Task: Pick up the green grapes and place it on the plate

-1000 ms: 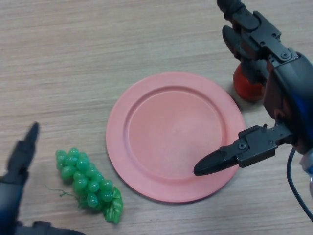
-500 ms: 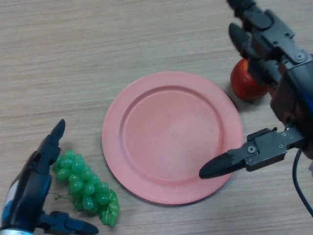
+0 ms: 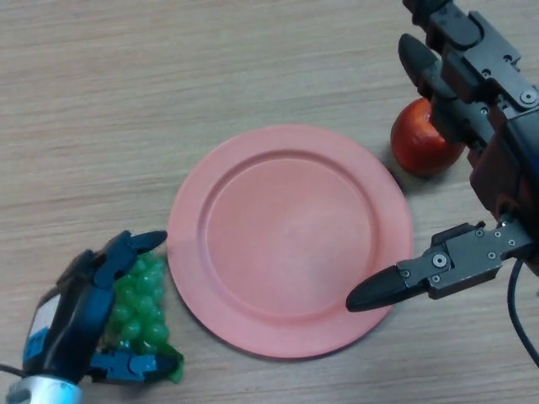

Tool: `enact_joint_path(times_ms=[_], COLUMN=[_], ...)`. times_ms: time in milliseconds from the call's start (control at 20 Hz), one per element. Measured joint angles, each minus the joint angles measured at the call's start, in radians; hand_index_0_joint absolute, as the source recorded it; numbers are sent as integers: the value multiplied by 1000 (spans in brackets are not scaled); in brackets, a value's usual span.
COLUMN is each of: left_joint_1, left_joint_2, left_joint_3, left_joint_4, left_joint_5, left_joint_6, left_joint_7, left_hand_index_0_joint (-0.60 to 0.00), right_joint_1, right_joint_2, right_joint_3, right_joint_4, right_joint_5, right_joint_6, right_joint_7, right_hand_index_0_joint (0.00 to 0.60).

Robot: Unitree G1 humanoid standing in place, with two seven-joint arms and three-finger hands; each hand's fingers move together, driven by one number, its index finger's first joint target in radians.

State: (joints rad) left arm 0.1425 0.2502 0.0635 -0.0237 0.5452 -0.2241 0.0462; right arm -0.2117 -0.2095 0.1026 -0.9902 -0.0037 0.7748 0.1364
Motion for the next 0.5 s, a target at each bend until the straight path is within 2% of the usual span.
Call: enact_joint_path(times_ms=[150, 250, 350, 400, 450, 500], left_joint_1=[16, 37, 61, 75, 76, 73], left_joint_2=[11, 16, 17, 9, -10, -32], left_joint_3=[2, 33, 104, 151, 184, 212], left_joint_4=[6, -4, -51, -132, -202, -313], left_joint_5=[44, 69, 75, 5, -88, -185], left_joint_6=[-48, -73, -71, -11, 46, 119], left_joint_7=[15, 12, -39, -122, -172, -190], left_hand_index_0_joint=[-600, -600, -600, -600, -600, -600], right_joint_1=[0, 0, 0, -5, -7, -11], right_joint_2=[0, 0, 0, 0, -1, -2], right_joint_3=[1, 1, 0, 0, 0, 0], right_joint_4=[0, 0, -1, -1, -1, -1], right_joint_5=[0, 0, 3, 7, 7, 7], right_joint_6=[2, 6, 7, 15, 19, 21], right_joint_7=[-2, -2, -6, -11, -14, -17], right_hand_index_0_joint=[0, 0, 0, 0, 0, 0])
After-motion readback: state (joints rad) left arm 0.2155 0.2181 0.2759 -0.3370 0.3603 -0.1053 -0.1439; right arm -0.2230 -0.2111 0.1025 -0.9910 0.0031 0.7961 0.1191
